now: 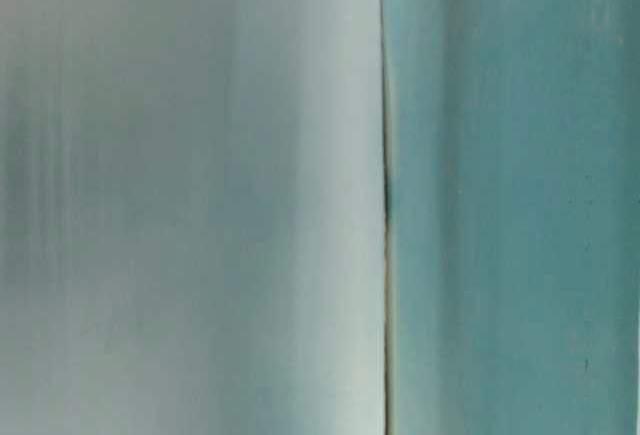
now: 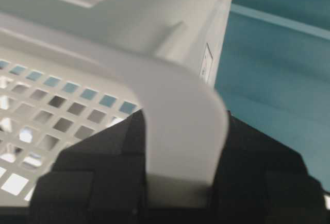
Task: Lift the white basket with both hands.
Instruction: 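Lift the basket upward with both grippers holding the rims, then lower the basket back onto the table with both grippers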
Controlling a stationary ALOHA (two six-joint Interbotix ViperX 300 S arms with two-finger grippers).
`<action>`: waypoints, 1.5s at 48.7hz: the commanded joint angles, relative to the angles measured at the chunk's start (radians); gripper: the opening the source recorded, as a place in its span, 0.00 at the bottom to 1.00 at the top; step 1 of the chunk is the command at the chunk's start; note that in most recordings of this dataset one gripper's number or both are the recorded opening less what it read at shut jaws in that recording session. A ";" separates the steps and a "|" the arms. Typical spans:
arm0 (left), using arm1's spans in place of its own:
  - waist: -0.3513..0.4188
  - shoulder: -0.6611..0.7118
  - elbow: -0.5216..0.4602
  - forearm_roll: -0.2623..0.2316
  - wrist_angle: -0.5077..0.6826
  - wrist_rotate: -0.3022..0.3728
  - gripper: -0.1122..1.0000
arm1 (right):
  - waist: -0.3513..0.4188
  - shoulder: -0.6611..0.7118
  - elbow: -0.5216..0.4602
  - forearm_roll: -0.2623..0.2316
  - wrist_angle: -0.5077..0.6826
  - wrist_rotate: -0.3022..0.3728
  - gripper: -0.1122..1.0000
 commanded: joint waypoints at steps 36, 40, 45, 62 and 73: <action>0.017 -0.086 0.603 0.012 -0.518 0.064 0.11 | 0.006 -0.138 0.781 0.087 -0.738 0.000 0.28; 0.017 -0.086 0.664 0.012 -0.540 0.064 0.11 | 0.006 -0.132 0.818 0.092 -0.764 -0.002 0.28; 0.017 -0.092 0.733 0.012 -0.597 0.058 0.11 | 0.006 -0.126 0.870 0.092 -0.790 -0.012 0.28; 0.029 -0.055 0.900 0.012 -0.730 0.015 0.11 | 0.006 -0.067 1.042 0.130 -0.965 -0.126 0.28; 0.005 -0.020 0.976 0.011 -0.818 -0.054 0.11 | 0.008 -0.011 1.055 0.138 -1.026 -0.130 0.28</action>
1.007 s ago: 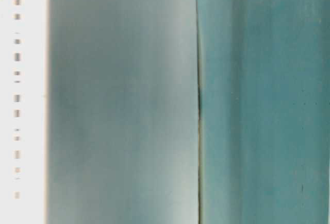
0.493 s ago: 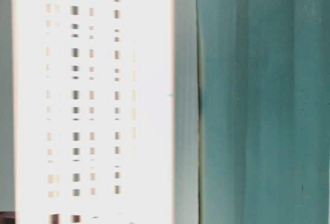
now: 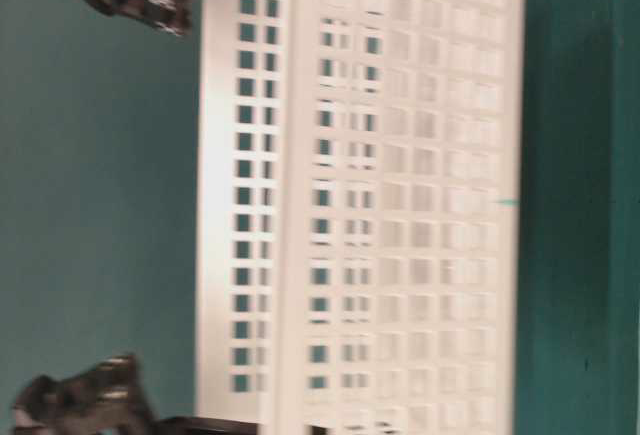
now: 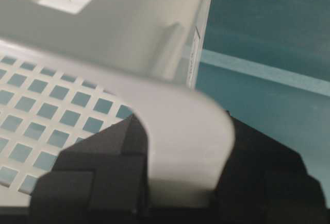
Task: Lift the white basket with both hands.
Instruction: 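Lower the basket back onto the table with both grippers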
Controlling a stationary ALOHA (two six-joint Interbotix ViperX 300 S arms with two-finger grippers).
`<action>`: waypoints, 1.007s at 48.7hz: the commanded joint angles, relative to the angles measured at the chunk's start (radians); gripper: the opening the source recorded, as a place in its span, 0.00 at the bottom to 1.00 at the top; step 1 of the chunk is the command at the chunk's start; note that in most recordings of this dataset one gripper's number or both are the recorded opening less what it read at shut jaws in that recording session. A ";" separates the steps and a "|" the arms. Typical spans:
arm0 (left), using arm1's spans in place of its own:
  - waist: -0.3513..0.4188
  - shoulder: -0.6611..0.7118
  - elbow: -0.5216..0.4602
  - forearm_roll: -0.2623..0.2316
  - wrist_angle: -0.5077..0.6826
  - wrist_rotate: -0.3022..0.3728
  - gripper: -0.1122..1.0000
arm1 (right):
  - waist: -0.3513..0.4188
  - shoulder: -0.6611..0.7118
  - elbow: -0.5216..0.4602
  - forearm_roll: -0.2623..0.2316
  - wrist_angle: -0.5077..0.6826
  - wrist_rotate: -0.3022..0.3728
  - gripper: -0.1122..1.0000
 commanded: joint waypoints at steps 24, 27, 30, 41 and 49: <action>0.000 0.098 0.043 0.008 -0.152 -0.031 0.11 | 0.012 0.132 -0.021 0.009 -0.074 -0.087 0.28; 0.000 0.114 0.043 0.008 -0.153 -0.034 0.11 | 0.011 0.133 -0.018 0.009 -0.077 -0.087 0.28; -0.003 0.129 0.037 0.008 -0.155 -0.034 0.09 | 0.009 0.137 -0.011 0.009 -0.081 -0.087 0.28; -0.005 0.141 0.038 0.008 -0.153 -0.034 0.09 | 0.009 0.169 -0.006 0.009 -0.097 -0.087 0.28; -0.002 0.143 0.051 0.008 -0.153 -0.035 0.09 | -0.005 0.178 0.000 0.009 -0.100 -0.097 0.28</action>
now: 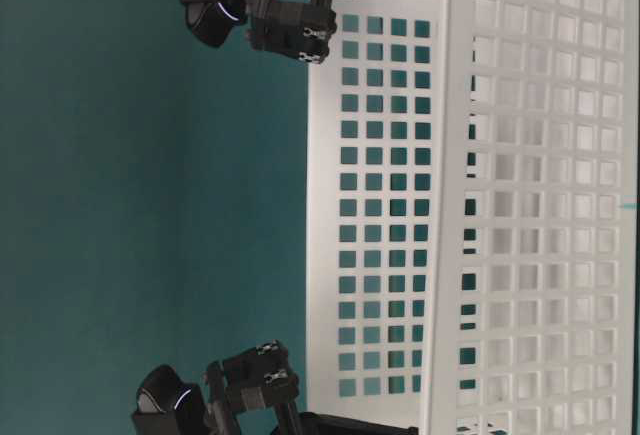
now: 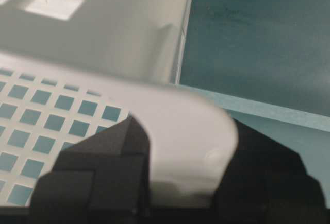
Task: Lift the white basket with both hands.
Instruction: 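Lower the basket back onto the table with both grippers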
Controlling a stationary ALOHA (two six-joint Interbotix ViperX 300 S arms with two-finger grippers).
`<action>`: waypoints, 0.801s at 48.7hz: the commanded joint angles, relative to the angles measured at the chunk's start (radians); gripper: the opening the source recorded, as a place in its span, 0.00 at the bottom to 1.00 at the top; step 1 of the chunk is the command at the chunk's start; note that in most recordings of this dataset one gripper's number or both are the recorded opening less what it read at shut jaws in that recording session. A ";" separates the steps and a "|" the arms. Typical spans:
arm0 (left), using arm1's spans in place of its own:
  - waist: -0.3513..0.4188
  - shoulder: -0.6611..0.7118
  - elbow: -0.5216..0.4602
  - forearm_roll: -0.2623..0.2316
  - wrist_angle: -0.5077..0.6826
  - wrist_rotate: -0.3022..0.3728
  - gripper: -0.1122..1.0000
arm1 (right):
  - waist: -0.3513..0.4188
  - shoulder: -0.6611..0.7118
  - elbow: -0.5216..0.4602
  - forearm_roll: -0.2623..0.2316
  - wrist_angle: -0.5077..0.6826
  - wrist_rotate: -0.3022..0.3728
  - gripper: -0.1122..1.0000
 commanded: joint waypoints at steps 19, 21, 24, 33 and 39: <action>0.018 0.025 0.000 0.008 -0.075 -0.021 0.09 | -0.040 0.031 -0.018 0.032 -0.026 -0.156 0.28; 0.021 0.023 0.002 0.006 -0.081 -0.020 0.09 | -0.040 0.032 -0.017 0.038 -0.025 -0.158 0.28; 0.021 0.023 0.003 0.008 -0.091 -0.021 0.09 | -0.040 0.032 -0.012 0.048 -0.026 -0.158 0.28; 0.028 0.026 0.009 0.008 -0.094 -0.020 0.09 | -0.040 0.031 -0.006 0.091 -0.025 -0.158 0.28; 0.031 0.026 0.011 0.008 -0.095 -0.020 0.09 | -0.040 0.031 -0.006 0.103 -0.026 -0.158 0.28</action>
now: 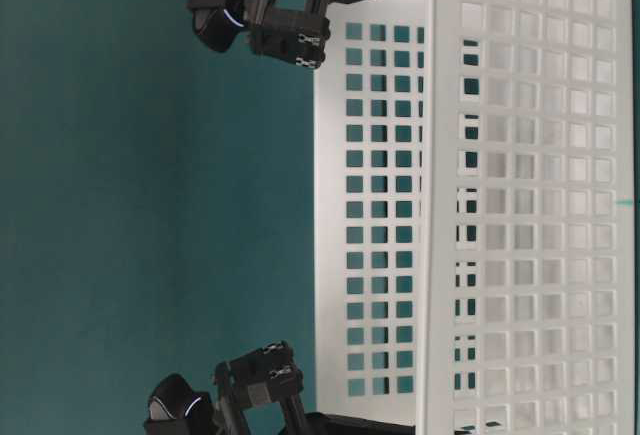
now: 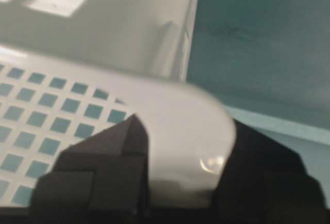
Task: Lift the white basket with both hands.
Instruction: 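Lower the basket back onto the table with both grippers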
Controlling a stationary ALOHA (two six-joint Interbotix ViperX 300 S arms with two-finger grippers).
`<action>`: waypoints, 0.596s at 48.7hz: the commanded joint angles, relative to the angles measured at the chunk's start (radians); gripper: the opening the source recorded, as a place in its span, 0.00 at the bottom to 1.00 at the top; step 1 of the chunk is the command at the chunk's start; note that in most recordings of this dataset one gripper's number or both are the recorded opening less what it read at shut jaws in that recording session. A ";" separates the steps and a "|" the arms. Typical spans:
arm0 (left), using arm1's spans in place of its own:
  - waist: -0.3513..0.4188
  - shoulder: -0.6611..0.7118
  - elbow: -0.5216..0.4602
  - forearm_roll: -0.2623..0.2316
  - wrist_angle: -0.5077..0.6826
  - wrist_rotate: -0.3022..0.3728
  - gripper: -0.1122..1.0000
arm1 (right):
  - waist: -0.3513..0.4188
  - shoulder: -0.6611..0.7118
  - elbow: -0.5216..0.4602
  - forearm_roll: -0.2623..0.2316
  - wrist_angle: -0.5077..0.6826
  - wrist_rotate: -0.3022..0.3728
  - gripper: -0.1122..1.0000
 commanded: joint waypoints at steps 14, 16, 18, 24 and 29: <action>0.006 0.021 -0.015 0.006 -0.048 0.015 0.09 | 0.012 0.026 -0.017 0.034 -0.015 -0.041 0.28; 0.006 0.021 -0.015 0.006 -0.049 0.018 0.09 | 0.014 0.026 -0.017 0.034 -0.015 -0.041 0.28; 0.006 0.021 -0.014 0.006 -0.055 0.020 0.09 | 0.014 0.026 -0.017 0.032 -0.018 -0.041 0.28; 0.006 0.020 -0.009 0.006 -0.094 0.020 0.09 | 0.014 0.025 -0.014 0.032 -0.031 -0.041 0.28; 0.005 0.018 -0.002 0.006 -0.118 0.020 0.08 | 0.014 0.025 -0.015 0.035 -0.035 -0.041 0.28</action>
